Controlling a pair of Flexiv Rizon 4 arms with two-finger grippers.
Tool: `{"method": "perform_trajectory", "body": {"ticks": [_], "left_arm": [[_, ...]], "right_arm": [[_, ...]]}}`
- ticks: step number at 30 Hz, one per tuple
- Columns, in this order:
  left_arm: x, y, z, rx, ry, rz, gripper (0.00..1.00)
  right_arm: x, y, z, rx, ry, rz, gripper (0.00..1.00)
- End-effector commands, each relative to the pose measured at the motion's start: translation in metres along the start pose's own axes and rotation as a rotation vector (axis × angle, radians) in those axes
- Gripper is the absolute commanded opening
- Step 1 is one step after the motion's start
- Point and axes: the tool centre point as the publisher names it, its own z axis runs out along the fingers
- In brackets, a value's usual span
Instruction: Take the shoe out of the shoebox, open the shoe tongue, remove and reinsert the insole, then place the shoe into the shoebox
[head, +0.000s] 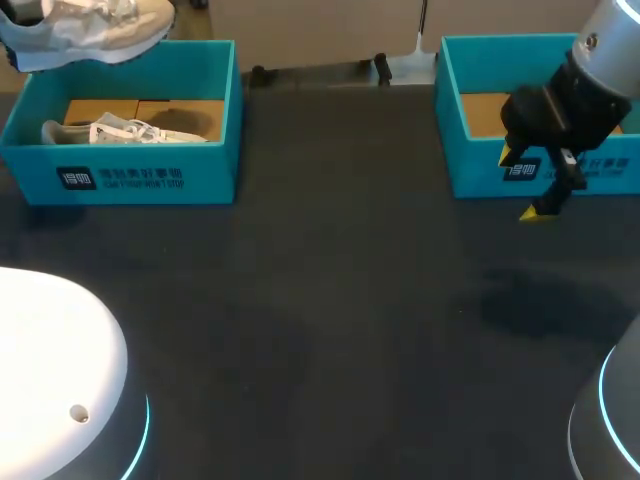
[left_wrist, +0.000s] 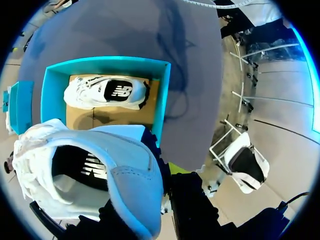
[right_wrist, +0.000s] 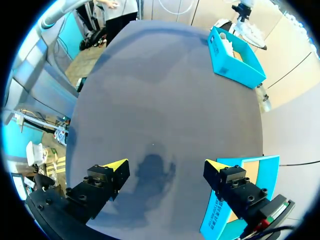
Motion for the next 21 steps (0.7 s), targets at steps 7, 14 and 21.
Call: {"method": "perform_trajectory", "body": {"ticks": [7, 14, 21], "left_arm": [[-0.022, 0.000, 0.031, -0.005, -0.002, 0.045, 0.00], [-0.035, -0.005, 0.052, -0.007, 0.011, 0.087, 0.00], [-0.046, 0.003, 0.075, -0.007, 0.040, 0.064, 0.00]], "right_arm": [[-0.001, 0.001, 0.001, 0.004, 0.001, 0.001, 1.00], [-0.001, 0.001, 0.001, 0.004, 0.001, 0.001, 1.00], [-0.001, 0.001, 0.001, 0.004, 0.001, 0.001, 1.00]]}}
